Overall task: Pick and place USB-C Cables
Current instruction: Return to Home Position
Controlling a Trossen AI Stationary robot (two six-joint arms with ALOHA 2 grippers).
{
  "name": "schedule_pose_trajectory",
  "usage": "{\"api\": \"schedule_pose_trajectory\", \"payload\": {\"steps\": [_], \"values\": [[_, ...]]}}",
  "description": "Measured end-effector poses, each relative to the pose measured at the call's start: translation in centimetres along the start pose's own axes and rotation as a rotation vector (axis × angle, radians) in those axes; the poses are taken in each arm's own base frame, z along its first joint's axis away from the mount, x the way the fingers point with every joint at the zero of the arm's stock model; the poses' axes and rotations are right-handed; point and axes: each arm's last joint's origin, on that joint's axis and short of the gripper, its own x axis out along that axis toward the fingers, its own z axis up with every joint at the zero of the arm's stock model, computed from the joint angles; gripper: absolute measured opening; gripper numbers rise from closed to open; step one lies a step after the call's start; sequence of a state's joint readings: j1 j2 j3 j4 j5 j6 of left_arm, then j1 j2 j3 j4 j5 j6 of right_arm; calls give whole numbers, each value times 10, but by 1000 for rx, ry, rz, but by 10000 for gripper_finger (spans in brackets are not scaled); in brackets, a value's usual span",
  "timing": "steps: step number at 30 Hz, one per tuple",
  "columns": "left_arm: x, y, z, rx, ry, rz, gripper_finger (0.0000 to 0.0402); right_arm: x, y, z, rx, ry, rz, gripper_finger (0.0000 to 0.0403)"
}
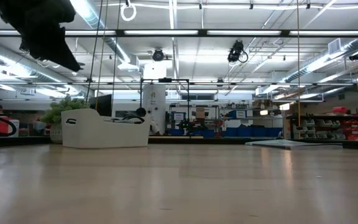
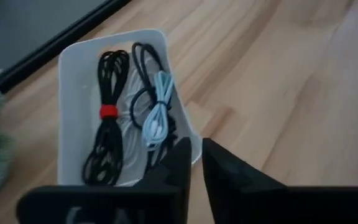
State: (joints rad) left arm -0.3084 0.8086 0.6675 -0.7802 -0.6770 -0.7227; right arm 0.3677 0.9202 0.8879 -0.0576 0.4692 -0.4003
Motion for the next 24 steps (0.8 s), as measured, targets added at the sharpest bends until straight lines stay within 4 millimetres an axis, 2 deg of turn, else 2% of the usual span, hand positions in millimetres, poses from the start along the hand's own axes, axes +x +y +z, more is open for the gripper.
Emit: {"api": "schedule_pose_trajectory", "payload": {"steps": [6,16,19,24], "values": [[11,11,-22,-103,-93,-71,7,8,0,-4,-9,26,-8,159],[53,26,-74,-188,-135,-109,5,20,-1,-8,-25,43,-26,159],[58,31,-80,-207,-135,-106,5,20,-3,-9,-20,45,-35,159],[55,36,-77,-151,-154,-122,6,21,-3,-9,-16,44,-38,159]]}}
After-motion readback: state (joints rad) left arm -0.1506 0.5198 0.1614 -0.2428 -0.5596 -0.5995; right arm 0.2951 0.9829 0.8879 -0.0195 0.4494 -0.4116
